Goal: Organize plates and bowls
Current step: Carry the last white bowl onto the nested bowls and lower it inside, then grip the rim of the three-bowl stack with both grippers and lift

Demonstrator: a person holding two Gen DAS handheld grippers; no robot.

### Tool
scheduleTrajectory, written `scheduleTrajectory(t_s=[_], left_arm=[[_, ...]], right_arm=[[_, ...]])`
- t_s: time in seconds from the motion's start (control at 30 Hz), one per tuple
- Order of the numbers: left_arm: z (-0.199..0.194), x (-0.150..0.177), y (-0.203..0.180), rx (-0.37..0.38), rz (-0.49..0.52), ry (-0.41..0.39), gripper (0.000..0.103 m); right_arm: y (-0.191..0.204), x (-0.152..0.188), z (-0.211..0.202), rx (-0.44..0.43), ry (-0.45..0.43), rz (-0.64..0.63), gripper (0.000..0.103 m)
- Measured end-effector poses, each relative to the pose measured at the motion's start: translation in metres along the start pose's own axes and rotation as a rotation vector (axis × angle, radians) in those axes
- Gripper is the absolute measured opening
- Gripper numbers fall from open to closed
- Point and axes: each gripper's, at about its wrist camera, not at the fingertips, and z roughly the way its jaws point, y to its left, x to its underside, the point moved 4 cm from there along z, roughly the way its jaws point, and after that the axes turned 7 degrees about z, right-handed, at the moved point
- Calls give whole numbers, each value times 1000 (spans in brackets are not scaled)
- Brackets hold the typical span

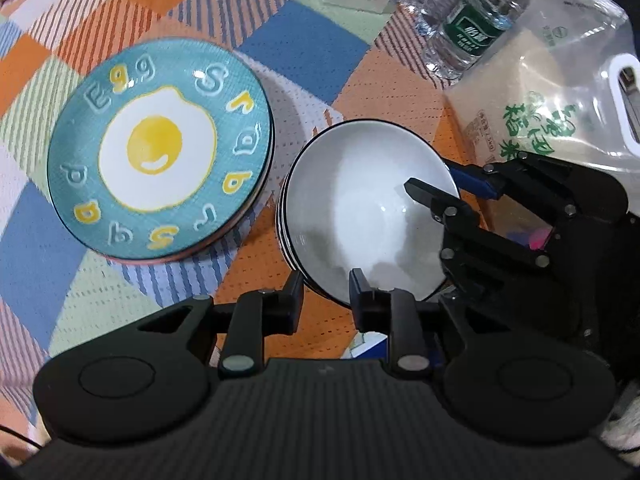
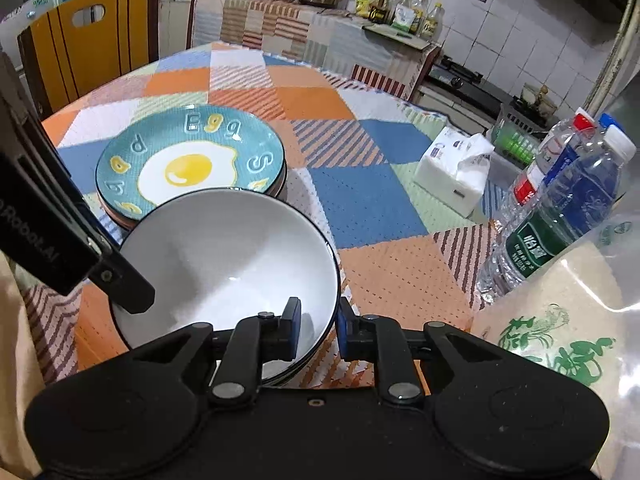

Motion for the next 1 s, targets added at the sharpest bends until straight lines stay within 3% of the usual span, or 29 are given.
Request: scheduleTrajectory(t_s=[0.27,0.43,0.57,0.63,0.77,0.9,1.0], left_arm=[[-30,5,-1,20,81,-124,36],[-43,8,5,-6,125,-219,48],[-43,10,18,-23,132,-259,53],[-43,13,25,-1,116,-275,58],[-35,18,34,30,79,-299,61],[-20,20,37,59,48,-297,62],[-6,22,40,68,17,-288,64]], right_arm=[[-6,-1,-34,-60,-76,61,28],[-10,5,-57,-115,-111,104,48],[-10,13,-65,-172,-108,88,56],[-12,18,-64,-191,-102,86,67],[-8,32,-58,-215,-76,56,73],[-2,46,-37,-175,-47,65,89],[2,56,-20,-180,-39,72,89]])
